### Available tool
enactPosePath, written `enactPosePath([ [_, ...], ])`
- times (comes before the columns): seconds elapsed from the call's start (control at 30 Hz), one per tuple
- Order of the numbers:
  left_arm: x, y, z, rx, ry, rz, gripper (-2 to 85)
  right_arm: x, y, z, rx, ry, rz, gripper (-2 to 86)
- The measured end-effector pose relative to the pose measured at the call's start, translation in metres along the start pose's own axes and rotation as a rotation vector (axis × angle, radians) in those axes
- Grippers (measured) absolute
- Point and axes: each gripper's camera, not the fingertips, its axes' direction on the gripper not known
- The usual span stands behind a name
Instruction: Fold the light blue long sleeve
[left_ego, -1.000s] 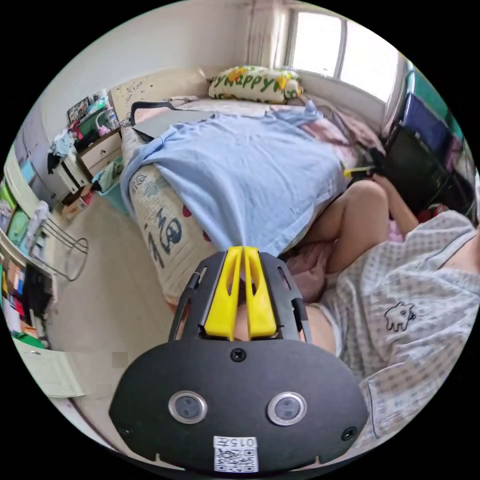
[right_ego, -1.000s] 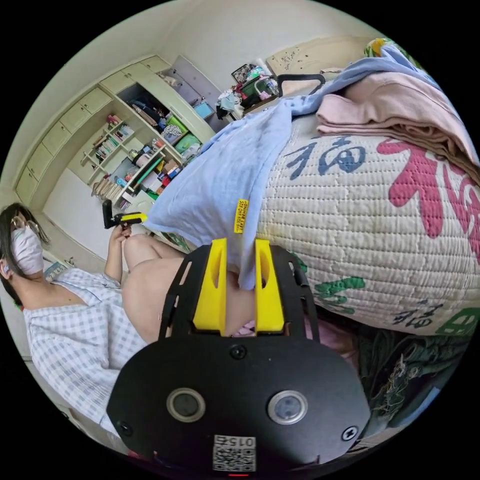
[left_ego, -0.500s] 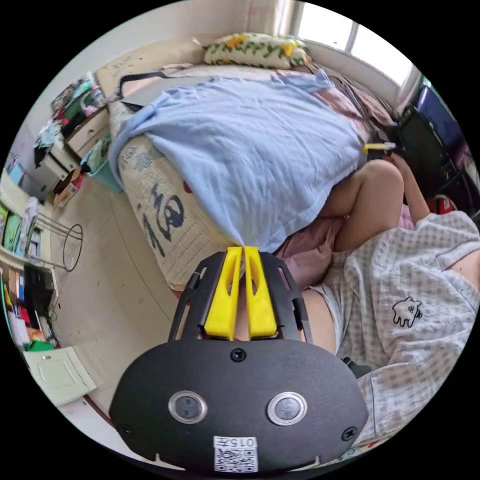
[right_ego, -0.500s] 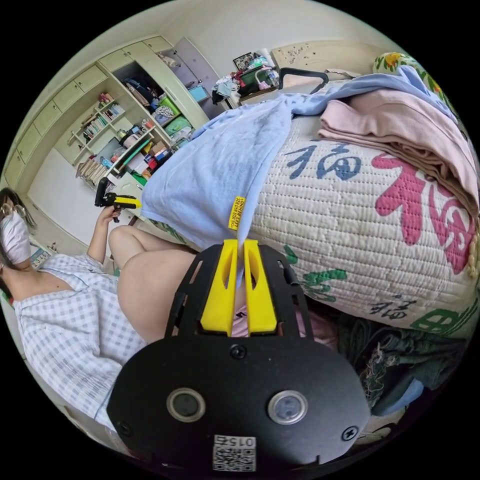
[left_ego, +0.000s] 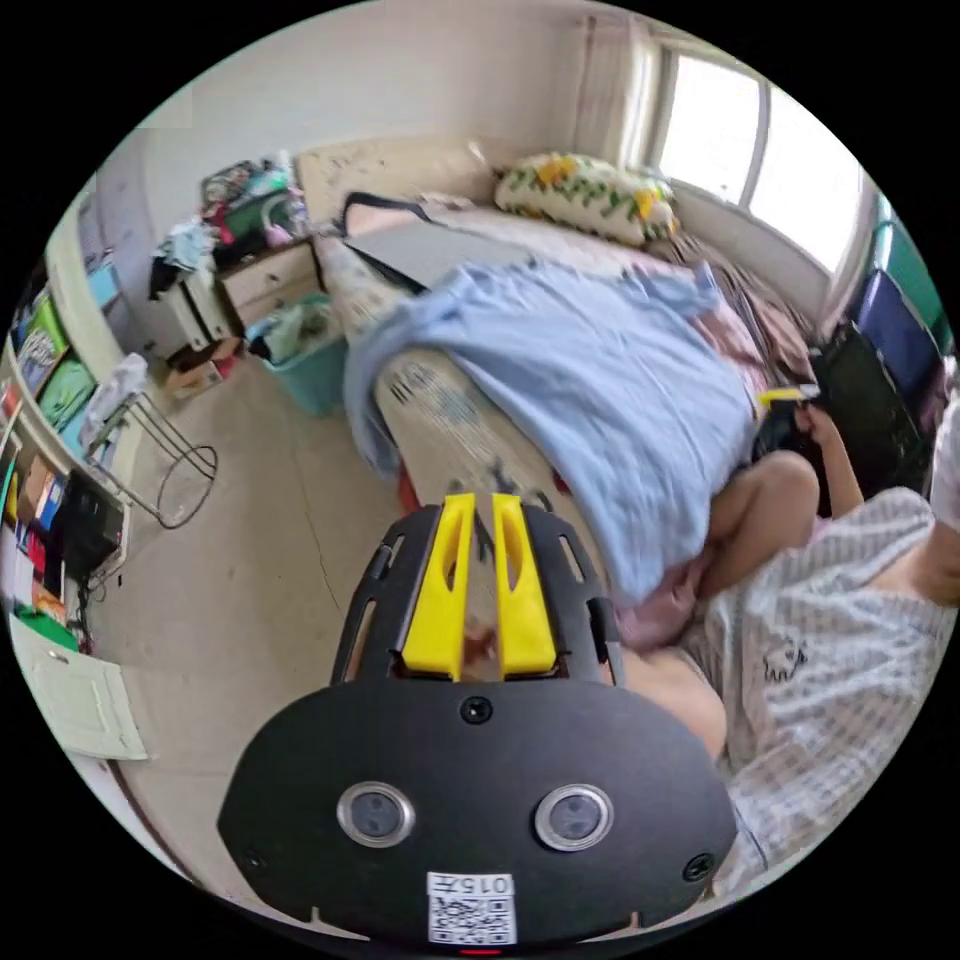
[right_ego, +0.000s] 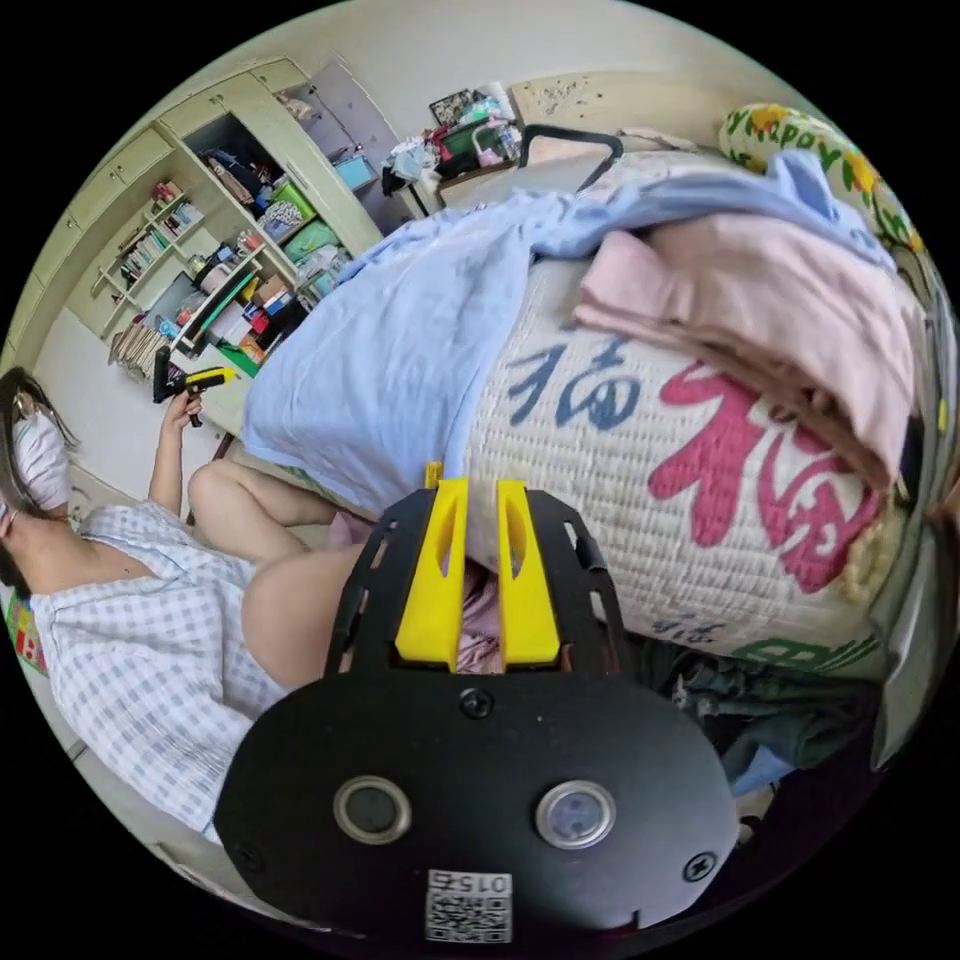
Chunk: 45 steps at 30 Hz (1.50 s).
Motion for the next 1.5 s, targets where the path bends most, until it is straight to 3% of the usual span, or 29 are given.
enactPosePath([
  [0.1, -0.018, -0.037, 0.062, -0.004, -0.205, -0.005, 8.5, -0.04, -0.061, 0.003, 0.068, -0.012, -0.126, 6.2],
  [0.23, -0.039, -0.069, 0.149, -0.093, -0.227, 0.0, 8.8, -0.124, -0.143, 0.055, 0.034, 0.035, -0.324, 7.6],
  [0.3, -0.043, -0.079, 0.185, -0.094, -0.265, 0.022, 9.1, -0.198, -0.186, 0.111, -0.023, 0.047, -0.542, 8.5],
  [0.5, -0.047, -0.081, 0.216, 0.065, -0.355, 0.082, 5.7, -0.329, -0.273, 0.238, 0.006, 0.076, -0.841, 9.8],
  [0.67, -0.056, -0.083, 0.18, 0.142, -0.384, 0.109, 1.2, -0.361, -0.344, 0.327, -0.092, 0.033, -0.796, 11.1],
  [0.8, -0.097, -0.131, 0.12, 0.275, -0.326, -0.077, 0.7, -0.374, -0.365, 0.372, -0.158, 0.131, -0.823, 7.7],
  [0.9, -0.136, -0.182, 0.126, 0.171, -0.274, -0.294, 1.2, -0.38, -0.372, 0.382, -0.223, 0.122, -0.845, 2.1],
  [0.97, -0.135, -0.19, 0.144, 0.109, -0.311, -0.318, 1.9, -0.38, -0.371, 0.379, -0.219, 0.129, -0.852, 0.2],
  [1.3, -0.072, -0.078, 0.147, 0.052, -0.125, 0.042, 5.8, -0.347, -0.381, 0.352, -0.114, -0.059, -0.717, -1.0],
  [1.43, -0.054, -0.078, 0.147, 0.046, -0.229, 0.141, 3.2, -0.35, -0.383, 0.354, -0.106, -0.048, -0.724, -1.0],
  [1.5, -0.061, -0.108, 0.175, -0.052, -0.311, 0.133, 2.0, -0.354, -0.383, 0.356, -0.101, -0.024, -0.74, -0.9],
])
